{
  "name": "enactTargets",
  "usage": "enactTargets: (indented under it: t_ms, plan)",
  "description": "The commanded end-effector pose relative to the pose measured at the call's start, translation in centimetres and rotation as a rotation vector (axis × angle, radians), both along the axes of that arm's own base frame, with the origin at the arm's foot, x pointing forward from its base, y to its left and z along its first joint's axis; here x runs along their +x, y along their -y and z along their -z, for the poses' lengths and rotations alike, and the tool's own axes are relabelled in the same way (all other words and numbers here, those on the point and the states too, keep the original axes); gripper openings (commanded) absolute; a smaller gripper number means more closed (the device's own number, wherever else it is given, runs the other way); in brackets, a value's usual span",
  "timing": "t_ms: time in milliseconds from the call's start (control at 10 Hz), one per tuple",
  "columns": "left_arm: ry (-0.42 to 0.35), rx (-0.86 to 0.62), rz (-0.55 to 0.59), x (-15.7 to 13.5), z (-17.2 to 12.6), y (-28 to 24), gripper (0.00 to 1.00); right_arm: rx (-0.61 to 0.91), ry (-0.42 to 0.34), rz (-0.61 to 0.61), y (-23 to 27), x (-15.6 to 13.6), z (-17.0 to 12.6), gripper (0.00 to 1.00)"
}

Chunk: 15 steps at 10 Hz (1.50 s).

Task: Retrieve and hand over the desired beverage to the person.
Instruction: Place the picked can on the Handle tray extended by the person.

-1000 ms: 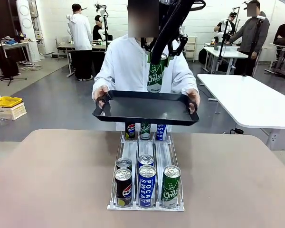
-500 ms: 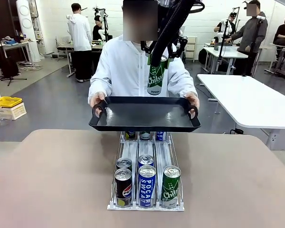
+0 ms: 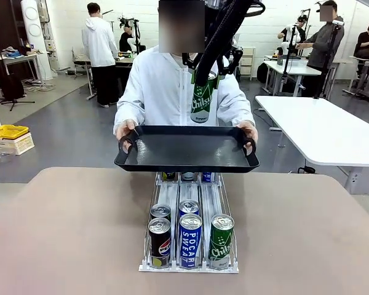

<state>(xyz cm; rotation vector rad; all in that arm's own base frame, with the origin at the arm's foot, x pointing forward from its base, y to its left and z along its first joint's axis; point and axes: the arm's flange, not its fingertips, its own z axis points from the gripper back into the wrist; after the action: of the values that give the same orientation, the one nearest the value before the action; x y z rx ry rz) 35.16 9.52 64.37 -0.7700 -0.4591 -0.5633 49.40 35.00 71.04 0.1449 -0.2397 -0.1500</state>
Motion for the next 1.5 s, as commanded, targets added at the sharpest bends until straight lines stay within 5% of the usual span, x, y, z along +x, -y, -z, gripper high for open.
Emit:
enactTargets:
  t_ms: [0, 500, 600, 800, 1400]
  plan:
    - [0.015, -0.017, 0.015, 0.0, -0.2, -0.2, 1.00, -0.003, 0.020, 0.018, 0.0, -0.3, -0.4, 0.00]
    - [0.015, -0.017, 0.015, 0.0, -0.2, -0.2, 1.00, -0.003, 0.020, 0.018, 0.0, -0.3, -0.4, 0.00]
    - [0.015, -0.017, 0.015, 0.0, -0.2, -0.2, 1.00, 0.000, 0.000, 0.000, 0.0, 0.0, 0.0, 0.58]
    - [0.015, -0.017, 0.015, 0.0, -0.2, -0.2, 1.00, -0.019, -0.091, -0.083, 0.0, 2.6, 0.1, 0.58]
    - [0.015, -0.017, 0.015, 0.0, -0.2, -0.2, 1.00, -0.050, -0.259, -0.040, -1.7, 8.8, 2.2, 0.58]
